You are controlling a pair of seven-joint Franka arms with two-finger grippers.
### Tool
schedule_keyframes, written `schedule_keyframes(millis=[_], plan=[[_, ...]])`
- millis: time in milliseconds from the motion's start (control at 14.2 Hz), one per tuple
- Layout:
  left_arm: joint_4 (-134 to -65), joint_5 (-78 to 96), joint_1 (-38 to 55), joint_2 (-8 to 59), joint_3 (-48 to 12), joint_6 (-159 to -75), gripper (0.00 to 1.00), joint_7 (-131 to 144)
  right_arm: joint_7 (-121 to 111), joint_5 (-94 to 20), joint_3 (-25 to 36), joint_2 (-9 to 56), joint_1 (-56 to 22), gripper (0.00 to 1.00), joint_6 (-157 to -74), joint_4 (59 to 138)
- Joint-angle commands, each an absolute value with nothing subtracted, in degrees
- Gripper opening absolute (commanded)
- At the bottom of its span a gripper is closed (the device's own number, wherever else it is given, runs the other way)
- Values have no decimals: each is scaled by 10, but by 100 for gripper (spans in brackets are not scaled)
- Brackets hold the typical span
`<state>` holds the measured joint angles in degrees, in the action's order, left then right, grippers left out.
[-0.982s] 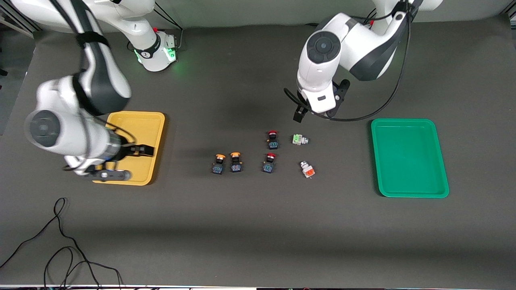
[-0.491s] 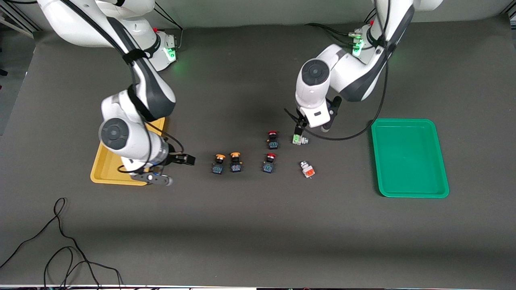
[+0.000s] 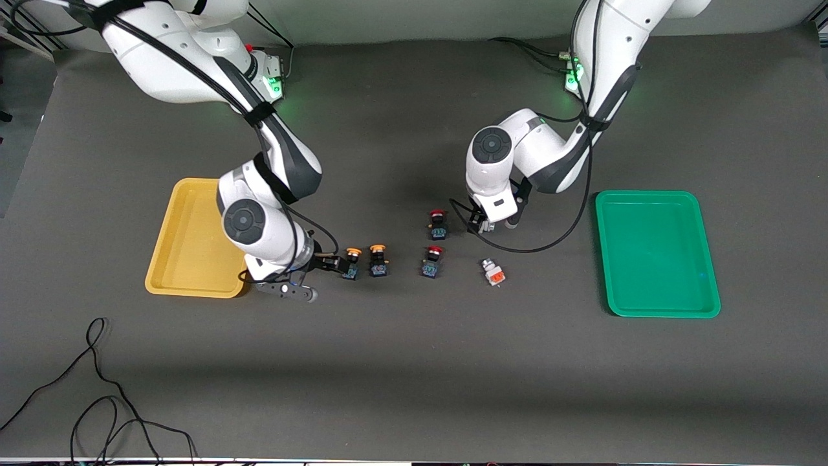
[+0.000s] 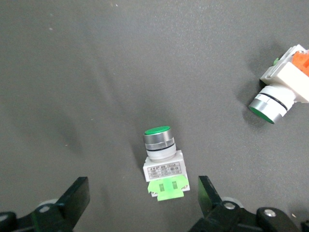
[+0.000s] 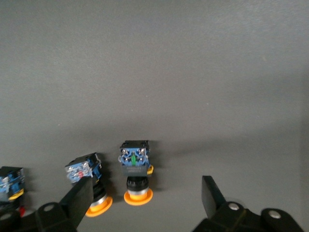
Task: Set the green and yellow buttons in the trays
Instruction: 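Grasp the green button with the left gripper while the right gripper grasps the yellow button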
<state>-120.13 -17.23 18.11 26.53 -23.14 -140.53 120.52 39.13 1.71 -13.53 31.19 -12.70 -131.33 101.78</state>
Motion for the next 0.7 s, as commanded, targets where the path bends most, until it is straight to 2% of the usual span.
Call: schedule_keyframes(millis=[0, 281, 421, 491, 632], plan=[[-1194, -201, 191, 282, -215, -1422, 100, 1242, 410, 60, -135, 341, -134, 100, -1339, 1010], [-1192, -204, 191, 297, -212, -1439, 99, 1243, 410, 69, -135, 378, -145, 100, -1382, 1009], [-1189, -208, 191, 302, -212, -1441, 96, 1243, 411, 69, -135, 389, -147, 100, -1396, 1008], [-1188, -208, 191, 303, -213, -1441, 90, 1243, 410, 69, -135, 391, -149, 100, -1400, 1009], [-1188, -208, 191, 303, -213, -1442, 62, 1244, 410, 70, -135, 399, -152, 100, -1403, 1008]])
